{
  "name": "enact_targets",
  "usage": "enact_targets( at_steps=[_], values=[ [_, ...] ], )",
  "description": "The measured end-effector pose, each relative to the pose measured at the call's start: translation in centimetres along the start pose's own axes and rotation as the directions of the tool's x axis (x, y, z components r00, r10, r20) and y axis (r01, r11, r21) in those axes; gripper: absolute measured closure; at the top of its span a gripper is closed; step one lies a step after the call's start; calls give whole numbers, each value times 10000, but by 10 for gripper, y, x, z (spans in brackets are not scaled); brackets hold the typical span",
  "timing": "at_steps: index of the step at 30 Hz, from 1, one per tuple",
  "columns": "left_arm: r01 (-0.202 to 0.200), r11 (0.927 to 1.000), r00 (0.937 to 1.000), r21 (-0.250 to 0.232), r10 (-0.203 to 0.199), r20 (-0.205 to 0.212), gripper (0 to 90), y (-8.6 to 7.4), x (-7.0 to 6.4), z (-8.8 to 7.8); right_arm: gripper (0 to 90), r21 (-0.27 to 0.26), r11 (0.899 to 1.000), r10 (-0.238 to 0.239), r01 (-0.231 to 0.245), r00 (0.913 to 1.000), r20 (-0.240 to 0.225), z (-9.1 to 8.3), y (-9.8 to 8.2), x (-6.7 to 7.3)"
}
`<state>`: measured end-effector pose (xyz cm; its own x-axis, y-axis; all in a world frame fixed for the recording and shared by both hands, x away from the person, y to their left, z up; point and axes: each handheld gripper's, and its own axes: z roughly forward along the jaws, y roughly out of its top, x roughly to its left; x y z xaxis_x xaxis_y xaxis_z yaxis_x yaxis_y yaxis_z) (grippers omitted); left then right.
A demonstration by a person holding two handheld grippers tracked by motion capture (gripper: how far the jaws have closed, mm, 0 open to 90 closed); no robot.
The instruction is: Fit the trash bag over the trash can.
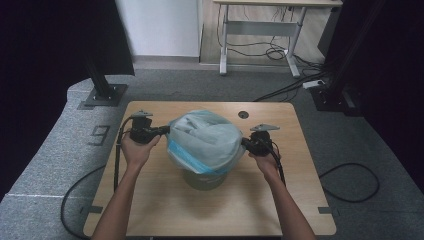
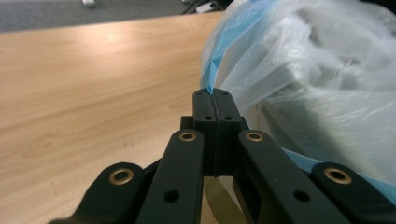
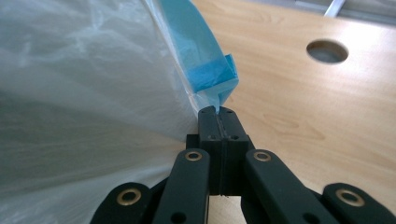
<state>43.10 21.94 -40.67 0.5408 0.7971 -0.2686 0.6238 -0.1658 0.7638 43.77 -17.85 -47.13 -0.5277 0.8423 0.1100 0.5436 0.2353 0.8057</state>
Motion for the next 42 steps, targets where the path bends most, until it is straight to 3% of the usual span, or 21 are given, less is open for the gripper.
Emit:
enact_targets(
  at_steps=[7,13,25,27,29,32,35,42],
  values=[
    [142,9981,9999,606,-148,87,899,-2,0,13,888,472,9988,151,-142,9997,-169,6,-4,0],
    [316,9917,9992,1249,-345,215,899,-7,0,23,888,952,9953,193,-173,9996,-211,11,-8,-1],
    [444,9863,9978,1591,-515,407,899,-16,3,21,888,1290,9916,125,-76,9992,-368,14,-15,1],
    [464,9861,9976,1594,-538,425,898,-17,3,20,883,1058,9943,133,-104,9996,-265,12,-14,1],
    [390,9865,9978,1589,-470,466,898,-19,3,19,782,632,9976,287,-278,9995,-126,6,-13,0],
    [271,9875,9984,1550,-345,454,898,-18,1,18,652,-266,9987,438,-430,9987,278,-12,-10,-1],
    [186,9884,9986,1505,-258,462,897,-19,-1,18,620,-941,9946,484,-440,9978,445,-31,-10,-2],
    [26,9902,9988,1395,-94,484,896,-18,-5,17,606,-1664,9858,199,-222,9997,-155,-72,-23,8]
  ],
)
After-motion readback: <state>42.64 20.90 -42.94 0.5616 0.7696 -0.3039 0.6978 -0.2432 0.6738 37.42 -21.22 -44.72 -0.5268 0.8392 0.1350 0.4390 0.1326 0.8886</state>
